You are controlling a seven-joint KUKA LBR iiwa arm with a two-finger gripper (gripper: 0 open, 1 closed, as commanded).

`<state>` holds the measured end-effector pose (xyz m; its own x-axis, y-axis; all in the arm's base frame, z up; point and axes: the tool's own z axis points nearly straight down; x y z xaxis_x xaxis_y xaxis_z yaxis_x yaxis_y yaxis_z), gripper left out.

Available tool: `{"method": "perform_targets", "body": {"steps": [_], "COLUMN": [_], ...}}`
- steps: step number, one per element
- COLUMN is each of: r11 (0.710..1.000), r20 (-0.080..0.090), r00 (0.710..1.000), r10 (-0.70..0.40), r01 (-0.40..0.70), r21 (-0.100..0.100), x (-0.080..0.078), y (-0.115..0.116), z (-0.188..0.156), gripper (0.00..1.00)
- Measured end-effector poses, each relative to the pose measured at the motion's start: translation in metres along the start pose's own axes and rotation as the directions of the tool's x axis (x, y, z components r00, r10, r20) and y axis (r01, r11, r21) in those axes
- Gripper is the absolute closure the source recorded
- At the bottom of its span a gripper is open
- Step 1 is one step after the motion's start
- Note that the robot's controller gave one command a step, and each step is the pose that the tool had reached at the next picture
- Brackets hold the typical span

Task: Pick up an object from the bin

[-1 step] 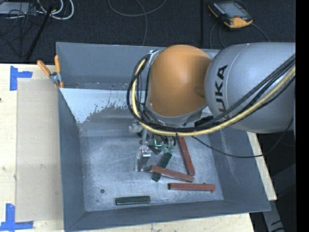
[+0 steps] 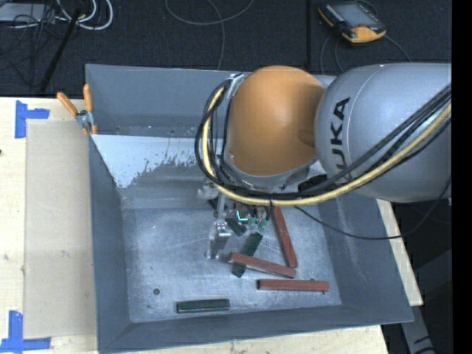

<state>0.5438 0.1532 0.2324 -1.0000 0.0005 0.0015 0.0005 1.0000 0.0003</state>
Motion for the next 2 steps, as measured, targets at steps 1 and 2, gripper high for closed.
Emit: {"method": "perform_targets", "body": {"steps": [1, 2], "r11": [1.000, 0.998], "r20": [0.007, 0.004], "r00": [1.000, 0.998], "r10": [-0.025, -0.063], "r01": [0.025, 0.063], "r21": [-0.002, 0.000], "x": [0.007, 0.002], "y": [-0.020, -0.047], "z": [0.043, 0.103], "gripper": [0.00, 0.00]}}
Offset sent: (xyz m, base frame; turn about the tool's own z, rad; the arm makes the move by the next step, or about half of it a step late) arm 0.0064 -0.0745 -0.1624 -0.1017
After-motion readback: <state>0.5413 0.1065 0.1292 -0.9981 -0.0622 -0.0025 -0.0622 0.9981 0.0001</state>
